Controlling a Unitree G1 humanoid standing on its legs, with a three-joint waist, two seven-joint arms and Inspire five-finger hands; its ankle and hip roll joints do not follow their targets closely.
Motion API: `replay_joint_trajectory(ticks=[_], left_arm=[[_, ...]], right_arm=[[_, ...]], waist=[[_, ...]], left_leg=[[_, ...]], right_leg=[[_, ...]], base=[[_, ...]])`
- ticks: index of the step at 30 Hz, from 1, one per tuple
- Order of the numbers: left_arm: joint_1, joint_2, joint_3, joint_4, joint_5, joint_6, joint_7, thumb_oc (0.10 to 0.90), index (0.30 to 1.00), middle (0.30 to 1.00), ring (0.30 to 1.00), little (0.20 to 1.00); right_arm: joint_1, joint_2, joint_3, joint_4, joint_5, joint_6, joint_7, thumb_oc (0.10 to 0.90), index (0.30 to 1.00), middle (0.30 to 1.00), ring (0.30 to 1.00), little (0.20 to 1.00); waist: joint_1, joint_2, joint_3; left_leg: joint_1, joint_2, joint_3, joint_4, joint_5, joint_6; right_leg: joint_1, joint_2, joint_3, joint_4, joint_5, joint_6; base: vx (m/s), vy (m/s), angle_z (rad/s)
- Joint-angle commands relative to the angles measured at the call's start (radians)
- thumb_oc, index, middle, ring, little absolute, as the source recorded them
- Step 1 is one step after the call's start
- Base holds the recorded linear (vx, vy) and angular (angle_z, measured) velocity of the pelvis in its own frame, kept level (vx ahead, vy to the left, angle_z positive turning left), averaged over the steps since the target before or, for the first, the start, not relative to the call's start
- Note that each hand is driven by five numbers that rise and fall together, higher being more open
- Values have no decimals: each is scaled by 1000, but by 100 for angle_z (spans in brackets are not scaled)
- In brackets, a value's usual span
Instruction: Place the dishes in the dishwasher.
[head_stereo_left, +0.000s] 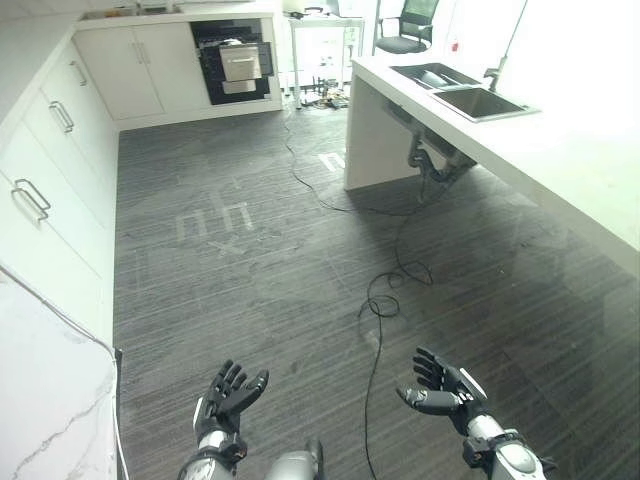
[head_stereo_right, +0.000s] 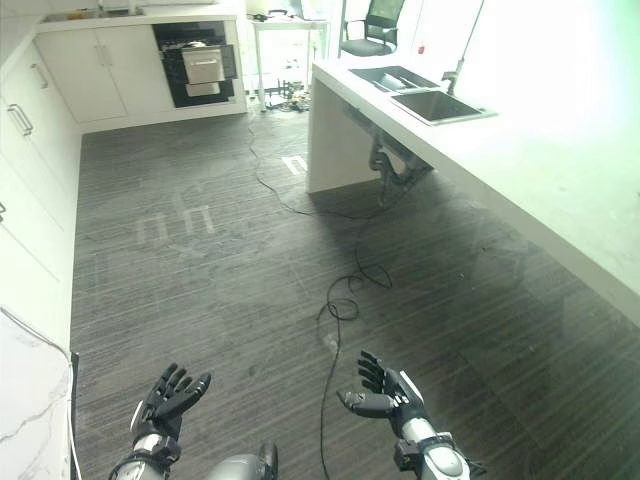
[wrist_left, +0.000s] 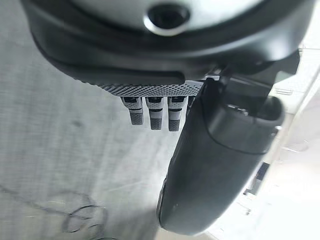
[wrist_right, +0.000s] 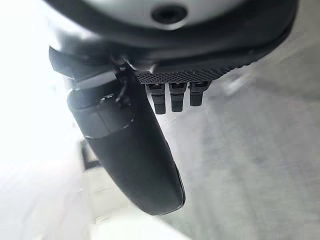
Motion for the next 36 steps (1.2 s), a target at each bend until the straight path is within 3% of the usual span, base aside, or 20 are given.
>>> replay_joint_trajectory(ticks=[1,3,5,6,8,10,11,16,17,20,24,25,27,28,30,32,33,34,35,36], left_arm=[[0,107,-48,-129,57,-40,-26,800,900,900,900,900],[-28,118,-76,-121,64,8,25,800,900,900,900,900],[-33,117,-76,-118,73,12,23,800,900,900,900,900],[-34,119,-84,-117,100,11,9,800,900,900,900,900],[-26,116,-98,-118,128,12,2,800,900,900,900,900],[-18,113,-109,-117,129,19,-12,800,900,900,900,900],[-14,113,-111,-124,133,25,-11,800,900,900,900,900],[4,105,-100,-132,129,43,-5,800,900,900,900,900],[6,105,-96,-141,132,40,-19,800,900,900,900,900],[18,103,-98,-207,133,23,-14,800,900,900,900,900],[30,117,-104,-292,118,-14,-32,800,900,900,900,900],[33,118,-110,-314,104,-43,-44,800,900,900,900,900],[43,118,-108,-337,79,-73,-56,800,900,900,900,900],[52,117,-109,-369,68,-84,-60,800,900,900,900,900],[55,116,-110,-396,69,-97,-84,800,900,900,900,900],[58,121,-111,-413,87,-107,-93,800,900,900,900,900],[64,132,-104,-422,73,-97,-92,800,900,900,900,900],[67,135,-98,-418,64,-96,-97,800,900,900,900,900],[71,137,-90,-413,50,-98,-101,800,900,900,900,900],[76,137,-85,-412,40,-101,-104,800,900,900,900,900]], right_arm=[[-40,-21,12,-66,53,-80,-36,800,900,900,900,900],[-72,-44,30,-71,17,-90,-66,800,900,900,900,900],[-69,-52,29,-78,20,-91,-63,800,900,900,900,900],[-44,-73,16,-92,44,-102,-41,800,900,900,900,900],[-32,-78,10,-81,45,-123,-42,800,900,900,900,900],[-40,-74,8,-78,31,-120,-57,800,900,900,900,900],[-41,-69,6,-82,26,-115,-56,800,900,900,900,900],[-64,-74,21,-104,24,-91,-66,800,900,900,900,900],[-58,-85,15,-120,15,-99,-66,800,900,900,900,900],[-48,-101,-12,-155,24,-106,-71,800,900,900,900,900],[-34,-121,-44,-215,40,-124,-57,800,900,900,900,900],[-28,-133,-57,-232,43,-140,-37,800,900,900,900,900],[-26,-148,-67,-250,38,-149,-11,800,900,900,900,900],[-23,-160,-73,-264,30,-154,-3,800,900,900,900,900],[-28,-172,-77,-276,24,-161,-7,800,900,900,900,900],[-45,-177,-72,-275,27,-162,-9,800,900,900,900,900],[-66,-176,-66,-277,24,-155,-11,800,900,900,900,900],[-71,-174,-65,-279,18,-153,-9,800,900,900,900,900],[-71,-175,-66,-290,10,-147,-4,800,900,900,900,900],[-65,-177,-66,-301,6,-144,1,800,900,900,900,900]], waist=[[-14,47,-37],[-39,45,-3],[-46,37,8],[-79,9,27],[-100,-22,35],[-115,-23,33],[-118,-24,33],[-115,-32,-9],[-122,-30,-35],[-129,-12,-66],[-131,-13,-84],[-124,-24,-85],[-122,-25,-79],[-119,-37,-67],[-105,-45,-43],[-89,-48,-26],[-79,-43,-12],[-76,-41,-15],[-73,-30,-12],[-70,-4,-11]], left_leg=[[-29,47,-28,12,-88,-45],[5,37,-40,12,-86,-67],[23,28,-42,12,-91,-71],[82,3,-50,12,-130,-74],[127,-44,-68,12,-172,-65],[179,-63,-94,12,-215,-54],[200,-67,-95,12,-230,-52],[269,-54,-72,12,-276,-51],[295,-40,-66,12,-280,-63],[323,5,-49,12,-230,-97],[335,29,-37,12,-68,-147],[354,23,-22,29,25,-171],[290,16,-14,217,88,-199],[197,22,-2,394,121,-204],[71,47,3,469,89,-176],[19,54,19,396,62,-156],[47,78,56,218,54,-154],[54,87,71,118,68,-154],[56,101,73,12,77,-159],[-2,132,45,12,55,-172]], right_leg=[[-184,-36,9,183,327,41],[-244,78,-61,-59,236,5],[-246,85,-76,-128,236,8],[-312,62,-89,-316,274,16],[-420,8,-5,-316,291,42],[-504,-25,50,-316,295,50],[-544,-34,43,-316,280,56],[-494,-26,20,-316,267,52],[-466,-15,20,-316,256,37],[-418,13,13,-316,221,5],[-379,43,22,-316,165,-38],[-351,42,20,-316,135,-59],[-330,43,8,-316,110,-84],[-309,39,11,-316,103,-105],[-282,45,20,-316,98,-115],[-260,49,34,-316,89,-110],[-232,62,49,-316,71,-100],[-231,67,59,-316,65,-96],[-219,80,71,-316,53,-90],[-210,107,72,-316,43,-85]], base=[[185,123,56],[281,-49,36],[259,-131,68],[389,-221,56],[457,-261,6],[478,-252,28],[594,-345,21],[433,-294,-8],[475,-324,-16],[364,-285,-5],[271,-249,-34],[312,-294,-40],[246,-260,-45],[171,-207,-41],[159,-129,-4],[199,19,-17],[245,98,-26],[307,190,-15],[229,227,-48],[388,422,-39]])
